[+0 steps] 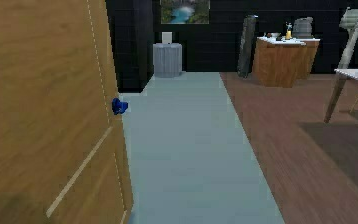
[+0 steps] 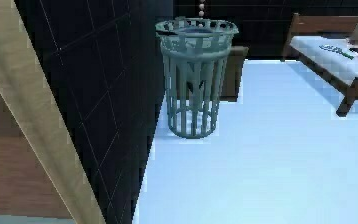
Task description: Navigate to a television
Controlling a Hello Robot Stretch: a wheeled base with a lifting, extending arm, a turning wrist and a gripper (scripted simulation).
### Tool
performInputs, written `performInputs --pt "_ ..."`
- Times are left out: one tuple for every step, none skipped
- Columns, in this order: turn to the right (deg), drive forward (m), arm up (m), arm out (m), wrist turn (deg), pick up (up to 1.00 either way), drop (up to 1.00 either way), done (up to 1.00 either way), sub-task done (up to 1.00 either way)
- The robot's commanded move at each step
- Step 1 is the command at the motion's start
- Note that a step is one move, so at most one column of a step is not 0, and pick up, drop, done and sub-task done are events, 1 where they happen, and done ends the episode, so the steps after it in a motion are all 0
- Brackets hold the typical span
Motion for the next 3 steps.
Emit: performInputs --pt "0.0 1.00 0.00 0.00 0.0 0.00 0.00 0.00 0.00" --pt "9.0 0.00 0.00 0.00 0.0 0.00 0.00 0.00 0.00" --pt "0.0 0.25 0.00 0.00 0.0 0.00 0.00 0.00 0.00"
